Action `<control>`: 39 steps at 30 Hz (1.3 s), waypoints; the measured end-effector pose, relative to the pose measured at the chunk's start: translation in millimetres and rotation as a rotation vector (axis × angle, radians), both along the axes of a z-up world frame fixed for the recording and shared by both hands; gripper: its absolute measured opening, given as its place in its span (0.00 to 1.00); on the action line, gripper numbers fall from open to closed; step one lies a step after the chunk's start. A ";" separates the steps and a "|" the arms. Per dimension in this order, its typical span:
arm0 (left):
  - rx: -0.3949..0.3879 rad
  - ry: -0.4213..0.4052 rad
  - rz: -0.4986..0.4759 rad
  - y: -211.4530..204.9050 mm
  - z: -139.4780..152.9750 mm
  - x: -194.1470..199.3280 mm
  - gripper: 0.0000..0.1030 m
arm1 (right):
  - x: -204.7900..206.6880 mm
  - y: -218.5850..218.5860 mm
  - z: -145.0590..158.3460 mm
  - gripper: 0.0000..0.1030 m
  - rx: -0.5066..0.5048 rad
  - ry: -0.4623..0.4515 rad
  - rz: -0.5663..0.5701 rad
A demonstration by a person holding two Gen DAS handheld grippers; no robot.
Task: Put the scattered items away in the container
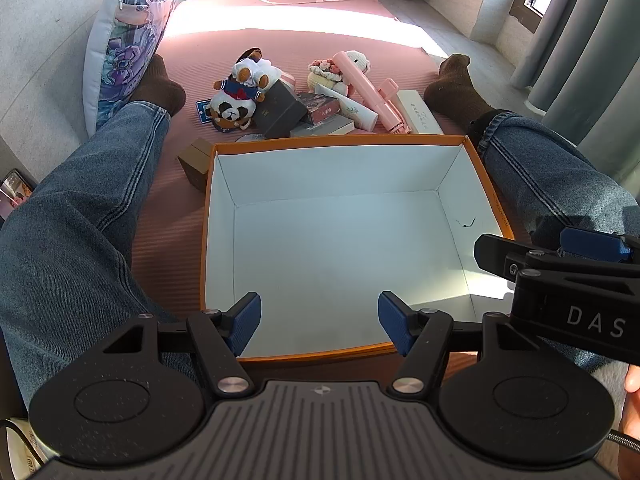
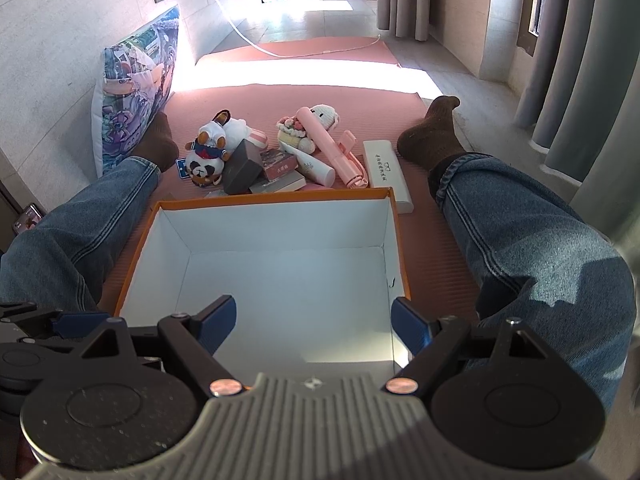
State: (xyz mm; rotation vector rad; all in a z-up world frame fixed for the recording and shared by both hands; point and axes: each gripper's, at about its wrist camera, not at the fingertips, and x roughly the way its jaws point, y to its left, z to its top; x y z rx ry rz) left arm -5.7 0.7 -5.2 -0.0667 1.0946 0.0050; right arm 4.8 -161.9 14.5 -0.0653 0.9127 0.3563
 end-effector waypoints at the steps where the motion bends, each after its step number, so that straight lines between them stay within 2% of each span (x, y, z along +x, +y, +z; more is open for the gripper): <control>1: 0.000 0.000 0.000 0.0 0.0 -0.3 0.74 | 0.3 -0.4 -0.1 0.84 0.000 0.001 0.000; 16: -0.030 0.024 0.003 2.5 -4.0 6.0 0.74 | 6.2 2.2 -2.8 0.84 0.002 0.023 0.011; 22: -0.052 0.025 0.004 6.7 -7.6 14.1 0.66 | 15.1 5.6 -6.3 0.83 0.008 0.028 0.035; 26: -0.066 0.040 0.006 14.5 -11.3 25.5 0.55 | 25.3 9.6 -9.2 0.81 0.019 0.033 0.060; 32: -0.038 0.027 -0.001 29.4 -10.6 47.3 0.40 | 48.3 18.8 -14.1 0.67 0.009 0.035 0.104; 37: -0.025 0.026 0.021 51.8 -6.1 74.2 0.37 | 77.3 30.8 -15.7 0.52 0.011 0.042 0.156; 39: -0.018 0.020 0.044 63.9 -2.0 88.6 0.37 | 90.6 37.8 -15.0 0.51 0.018 0.047 0.177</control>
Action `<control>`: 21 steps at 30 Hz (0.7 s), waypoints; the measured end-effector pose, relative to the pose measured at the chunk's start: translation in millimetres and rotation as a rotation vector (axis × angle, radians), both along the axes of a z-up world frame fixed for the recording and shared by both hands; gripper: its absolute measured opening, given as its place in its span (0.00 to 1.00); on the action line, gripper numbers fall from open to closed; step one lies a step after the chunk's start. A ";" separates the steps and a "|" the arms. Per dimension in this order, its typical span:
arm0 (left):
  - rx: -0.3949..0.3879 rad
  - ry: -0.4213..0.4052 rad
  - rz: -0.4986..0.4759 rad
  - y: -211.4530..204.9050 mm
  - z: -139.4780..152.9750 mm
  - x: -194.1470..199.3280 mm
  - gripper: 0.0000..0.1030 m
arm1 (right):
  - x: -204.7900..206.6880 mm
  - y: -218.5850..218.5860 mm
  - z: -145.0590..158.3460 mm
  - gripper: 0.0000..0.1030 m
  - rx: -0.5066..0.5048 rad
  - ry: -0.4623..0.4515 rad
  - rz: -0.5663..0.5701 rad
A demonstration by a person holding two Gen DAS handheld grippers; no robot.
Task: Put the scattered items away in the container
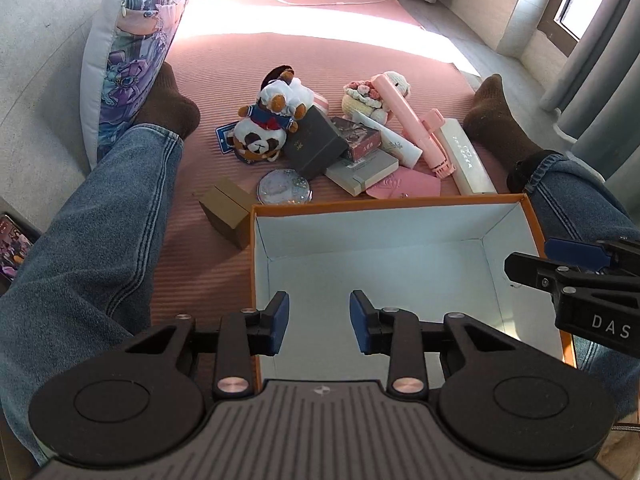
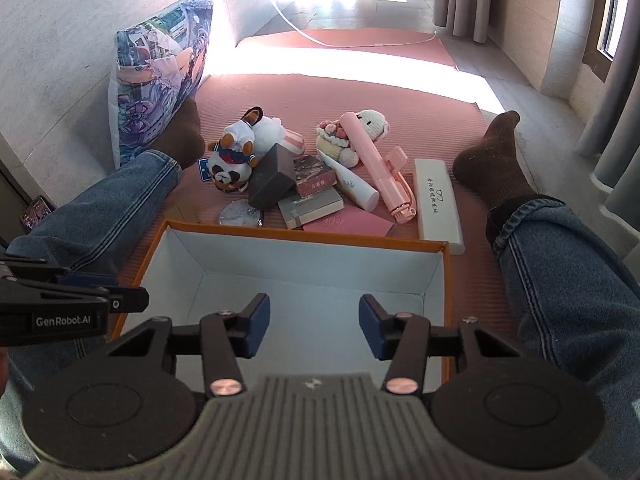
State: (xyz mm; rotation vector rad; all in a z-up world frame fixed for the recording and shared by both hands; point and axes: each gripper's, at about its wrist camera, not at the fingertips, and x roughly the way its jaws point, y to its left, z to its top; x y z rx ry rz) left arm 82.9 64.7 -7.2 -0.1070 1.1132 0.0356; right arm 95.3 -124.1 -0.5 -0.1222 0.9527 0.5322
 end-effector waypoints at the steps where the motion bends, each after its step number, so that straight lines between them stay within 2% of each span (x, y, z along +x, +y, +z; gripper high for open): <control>1: -0.006 0.004 0.016 7.9 1.3 9.0 0.37 | 6.2 3.0 0.3 0.51 0.007 0.007 0.009; 4: -0.035 0.033 0.072 33.1 0.6 35.3 0.42 | 28.2 16.3 1.1 0.51 0.021 0.026 0.047; 5: -0.036 0.045 0.081 41.0 -0.8 44.6 0.51 | 34.0 20.5 1.4 0.51 0.018 0.027 0.059; 9: -0.021 0.104 0.137 68.9 -12.3 78.7 0.58 | 63.9 42.1 2.2 0.51 0.011 0.020 0.128; 14: -0.086 0.221 0.221 98.9 -44.0 119.9 0.65 | 108.1 71.6 -8.1 0.52 -0.002 0.016 0.195; 17: -0.113 0.285 0.280 110.0 -69.2 138.2 0.66 | 133.2 90.9 -20.8 0.53 -0.008 0.039 0.232; 19: -0.121 0.316 0.332 117.4 -84.8 146.1 0.67 | 149.3 101.7 -31.1 0.59 -0.002 0.058 0.252; 21: -0.134 0.341 0.384 124.6 -96.2 150.2 0.68 | 161.5 110.5 -41.1 0.59 0.002 0.069 0.273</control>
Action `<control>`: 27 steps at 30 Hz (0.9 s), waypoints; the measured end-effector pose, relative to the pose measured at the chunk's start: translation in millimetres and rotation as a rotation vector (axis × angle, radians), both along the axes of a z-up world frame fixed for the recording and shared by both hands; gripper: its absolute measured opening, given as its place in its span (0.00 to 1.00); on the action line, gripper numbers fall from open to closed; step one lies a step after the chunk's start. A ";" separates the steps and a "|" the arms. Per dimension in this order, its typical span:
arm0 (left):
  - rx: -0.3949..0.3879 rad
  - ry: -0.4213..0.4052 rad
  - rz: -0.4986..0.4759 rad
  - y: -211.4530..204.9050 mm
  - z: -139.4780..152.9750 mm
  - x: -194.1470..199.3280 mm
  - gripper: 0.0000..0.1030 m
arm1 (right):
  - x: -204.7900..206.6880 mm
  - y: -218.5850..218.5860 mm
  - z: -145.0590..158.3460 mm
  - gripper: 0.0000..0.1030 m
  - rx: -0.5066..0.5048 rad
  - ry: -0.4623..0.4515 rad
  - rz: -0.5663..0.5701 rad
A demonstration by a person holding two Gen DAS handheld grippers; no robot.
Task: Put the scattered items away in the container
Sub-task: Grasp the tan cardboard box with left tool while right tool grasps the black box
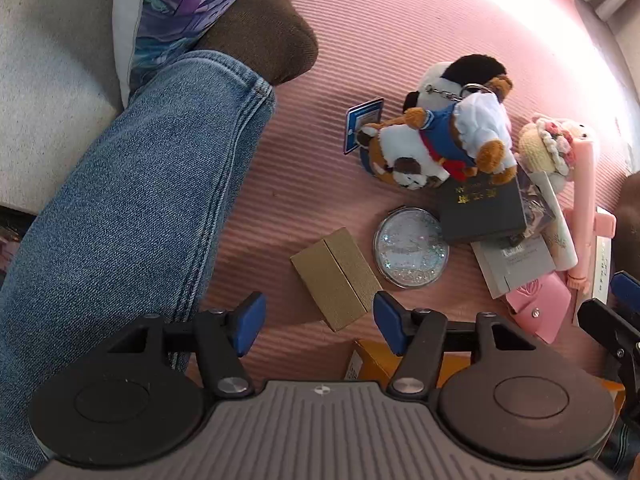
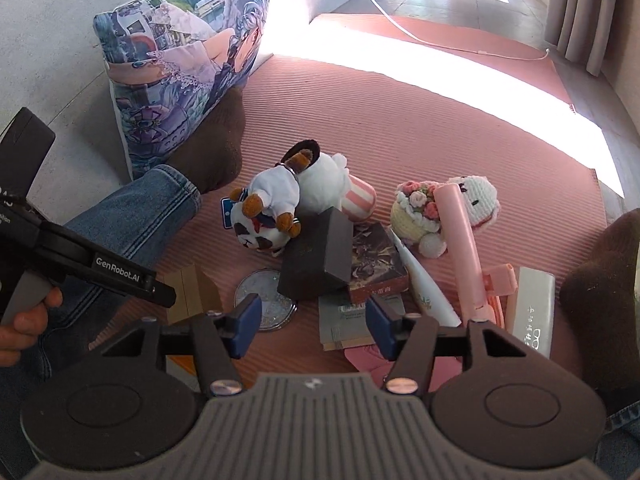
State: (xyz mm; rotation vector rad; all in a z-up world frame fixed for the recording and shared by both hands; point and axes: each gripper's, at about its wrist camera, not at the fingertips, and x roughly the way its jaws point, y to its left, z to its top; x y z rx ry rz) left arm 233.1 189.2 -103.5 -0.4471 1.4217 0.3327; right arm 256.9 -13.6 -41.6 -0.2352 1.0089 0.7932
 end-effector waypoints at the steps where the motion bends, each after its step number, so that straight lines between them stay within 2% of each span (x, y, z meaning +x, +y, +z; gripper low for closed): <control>1: -0.006 0.000 0.019 2.8 -4.5 1.6 0.68 | 5.1 4.1 -4.9 0.60 -0.003 0.004 0.012; 7: -0.052 0.012 0.136 9.1 -24.1 7.0 0.69 | 32.5 27.4 -36.5 0.60 -0.048 0.020 0.065; 11: -0.056 0.025 0.171 5.5 -34.4 10.2 0.75 | 47.4 40.0 -51.2 0.60 -0.061 0.032 0.085; 15: -0.065 0.050 0.163 -2.0 -44.9 13.1 0.73 | 58.6 48.0 -63.0 0.59 -0.061 0.053 0.089; 17: -0.076 0.063 0.159 -5.4 -50.5 13.2 0.65 | 63.5 51.6 -69.1 0.59 -0.062 0.068 0.087; 19: -0.076 0.059 0.153 -7.5 -52.6 12.2 0.63 | 66.9 55.2 -75.1 0.59 -0.064 0.085 0.091; 23: -0.044 0.057 0.124 -14.5 -52.2 10.6 0.59 | 68.4 60.4 -82.4 0.59 -0.064 0.081 0.100; 27: -0.018 0.047 0.089 -22.2 -51.4 10.1 0.58 | 67.5 66.1 -83.6 0.53 -0.069 0.072 0.099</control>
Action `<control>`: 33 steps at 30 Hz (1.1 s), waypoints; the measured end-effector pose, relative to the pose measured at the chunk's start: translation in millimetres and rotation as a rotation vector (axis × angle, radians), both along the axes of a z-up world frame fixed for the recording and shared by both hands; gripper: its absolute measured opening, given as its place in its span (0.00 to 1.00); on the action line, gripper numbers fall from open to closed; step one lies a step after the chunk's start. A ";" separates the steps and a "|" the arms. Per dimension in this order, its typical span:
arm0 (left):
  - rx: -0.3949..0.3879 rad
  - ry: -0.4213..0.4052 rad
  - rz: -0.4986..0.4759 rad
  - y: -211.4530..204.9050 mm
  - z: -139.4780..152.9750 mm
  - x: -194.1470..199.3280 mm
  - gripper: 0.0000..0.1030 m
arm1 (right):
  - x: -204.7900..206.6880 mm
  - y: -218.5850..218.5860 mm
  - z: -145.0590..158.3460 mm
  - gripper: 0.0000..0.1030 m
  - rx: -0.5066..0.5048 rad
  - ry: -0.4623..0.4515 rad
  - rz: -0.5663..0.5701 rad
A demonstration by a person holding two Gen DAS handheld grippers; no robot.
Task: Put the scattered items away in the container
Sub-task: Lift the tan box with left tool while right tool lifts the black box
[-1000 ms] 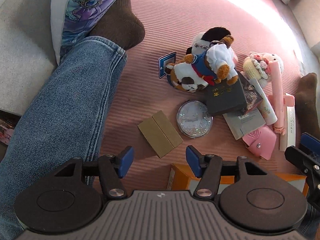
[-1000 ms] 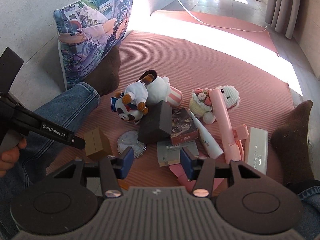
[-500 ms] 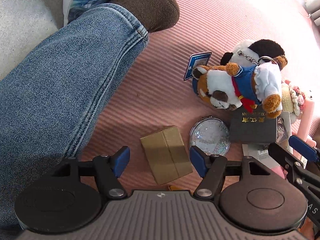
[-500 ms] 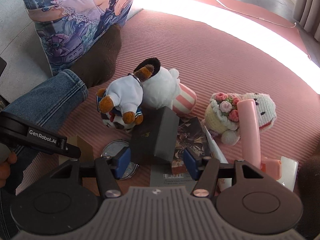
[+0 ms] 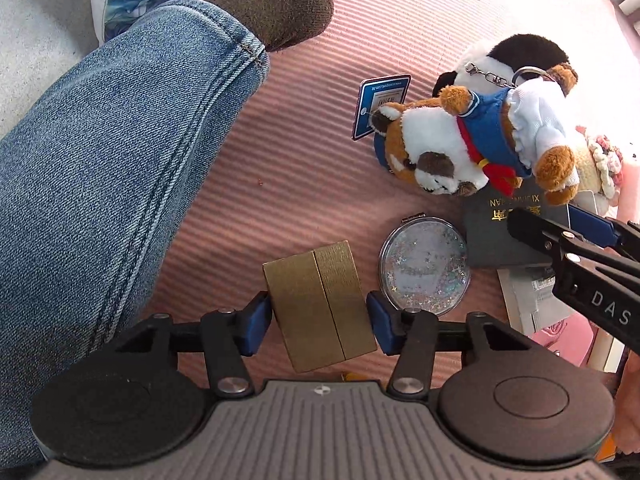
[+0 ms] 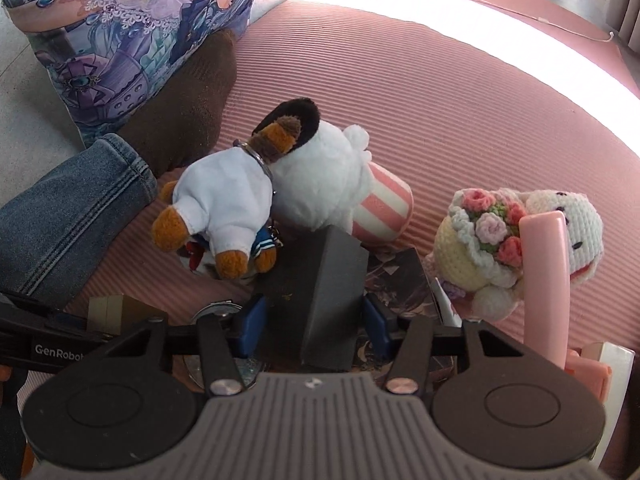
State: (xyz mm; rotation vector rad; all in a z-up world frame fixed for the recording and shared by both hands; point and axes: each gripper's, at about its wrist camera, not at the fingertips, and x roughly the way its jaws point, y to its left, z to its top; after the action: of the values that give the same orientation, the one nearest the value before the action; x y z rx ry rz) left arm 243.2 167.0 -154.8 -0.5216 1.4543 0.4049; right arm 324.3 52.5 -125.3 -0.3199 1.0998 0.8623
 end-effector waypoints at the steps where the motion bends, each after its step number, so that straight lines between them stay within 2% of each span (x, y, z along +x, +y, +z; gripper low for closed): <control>1: 0.006 -0.004 -0.009 -2.1 0.4 -0.6 0.58 | -0.6 0.6 0.3 0.52 -0.001 -0.002 -0.001; 5: 0.013 -0.012 -0.028 -10.0 1.0 -2.6 0.58 | -5.5 -1.5 7.5 0.47 0.007 0.006 -0.012; 7: 0.014 -0.015 -0.039 -12.4 1.4 -3.8 0.58 | -8.4 -5.2 12.8 0.43 0.021 0.026 -0.021; 10: 0.019 -0.019 -0.053 -17.7 2.4 -5.2 0.58 | -12.6 -9.6 19.0 0.42 0.055 0.080 -0.024; 15: 0.017 -0.026 -0.063 -24.8 5.0 -9.7 0.58 | -18.1 -1.7 11.8 0.42 0.043 0.097 -0.033; 20: 0.019 -0.036 -0.082 -33.2 7.2 -14.5 0.57 | -19.1 0.9 7.5 0.38 0.026 0.103 -0.081; 25: 0.063 -0.062 -0.131 -50.5 18.3 -22.0 0.56 | -32.1 -7.1 22.1 0.38 0.027 0.057 -0.098; 30: 0.128 -0.119 -0.184 -69.9 43.4 -33.0 0.56 | -52.8 -21.5 54.5 0.38 0.079 -0.018 -0.113; 31: 0.141 -0.134 -0.194 -49.6 37.4 -27.1 0.56 | -57.5 -25.5 62.1 0.38 0.092 -0.035 -0.116; 33: 0.164 -0.160 -0.210 -43.9 46.4 -26.0 0.56 | -66.9 -34.1 77.2 0.38 0.116 -0.069 -0.122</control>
State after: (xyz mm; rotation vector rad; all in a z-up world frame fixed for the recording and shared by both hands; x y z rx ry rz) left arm 217.2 123.1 -108.4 -0.2600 1.2938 0.3054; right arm 257.4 18.4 -48.1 -0.1830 0.9907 0.7965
